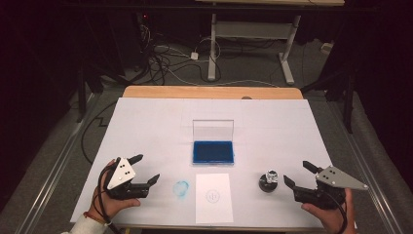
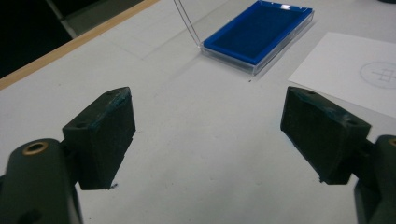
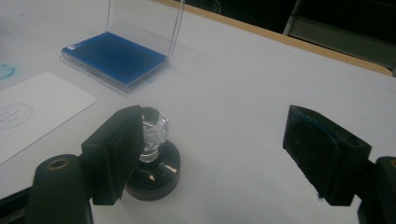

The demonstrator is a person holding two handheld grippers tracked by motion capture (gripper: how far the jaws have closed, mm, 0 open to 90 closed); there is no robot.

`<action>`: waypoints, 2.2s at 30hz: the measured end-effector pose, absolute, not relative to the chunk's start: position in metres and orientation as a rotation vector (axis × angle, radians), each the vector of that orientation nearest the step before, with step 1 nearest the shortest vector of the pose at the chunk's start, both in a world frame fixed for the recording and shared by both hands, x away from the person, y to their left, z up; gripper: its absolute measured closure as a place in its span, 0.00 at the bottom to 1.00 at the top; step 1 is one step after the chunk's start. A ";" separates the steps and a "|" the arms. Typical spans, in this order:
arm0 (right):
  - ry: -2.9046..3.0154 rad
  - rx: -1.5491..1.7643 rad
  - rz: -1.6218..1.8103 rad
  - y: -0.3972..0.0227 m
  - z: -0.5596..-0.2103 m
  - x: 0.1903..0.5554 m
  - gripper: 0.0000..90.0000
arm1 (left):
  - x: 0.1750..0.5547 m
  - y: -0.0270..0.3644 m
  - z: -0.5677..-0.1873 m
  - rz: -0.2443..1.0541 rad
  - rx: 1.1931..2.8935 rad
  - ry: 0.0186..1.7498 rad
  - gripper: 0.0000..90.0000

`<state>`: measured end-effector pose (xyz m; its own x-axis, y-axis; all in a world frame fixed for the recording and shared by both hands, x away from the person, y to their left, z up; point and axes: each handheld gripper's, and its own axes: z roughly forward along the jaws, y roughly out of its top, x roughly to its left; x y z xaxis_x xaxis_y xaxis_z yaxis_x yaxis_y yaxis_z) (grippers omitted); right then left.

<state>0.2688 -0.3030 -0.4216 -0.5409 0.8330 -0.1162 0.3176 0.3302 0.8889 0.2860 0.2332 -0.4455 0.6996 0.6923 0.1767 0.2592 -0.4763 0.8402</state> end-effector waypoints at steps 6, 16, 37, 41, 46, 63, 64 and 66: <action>2.065 1.005 1.147 -0.302 -0.421 0.271 0.23 | 0.286 0.232 -0.449 0.627 2.074 0.735 0.19; 2.152 0.990 1.109 -0.301 -0.411 0.279 0.20 | 0.286 0.230 -0.454 0.603 2.089 0.745 0.19; 2.461 0.973 0.881 -0.266 -0.397 0.309 0.19 | 0.287 0.224 -0.457 0.591 2.117 0.749 0.19; 2.510 0.980 0.846 -0.258 -0.408 0.316 0.19 | 0.287 0.224 -0.457 0.590 2.126 0.749 0.19; 2.546 0.971 0.816 -0.253 -0.420 0.320 0.30 | 0.287 0.223 -0.458 0.578 2.138 0.743 0.19; 2.571 0.890 0.817 -0.248 -0.424 0.322 0.55 | 0.289 0.221 -0.461 0.536 2.164 0.724 0.19; 2.571 0.890 0.817 -0.248 -0.424 0.322 0.55 | 0.289 0.221 -0.461 0.536 2.163 0.725 0.19; 2.565 0.884 0.819 -0.247 -0.424 0.322 0.58 | 0.289 0.221 -0.461 0.537 2.165 0.726 0.19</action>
<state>0.3221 -0.2469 -0.4238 -0.7630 0.6388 -0.0985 0.4636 0.6471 0.6053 0.2892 0.2211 -0.4613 0.7479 0.6493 0.1380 0.3221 -0.5368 0.7798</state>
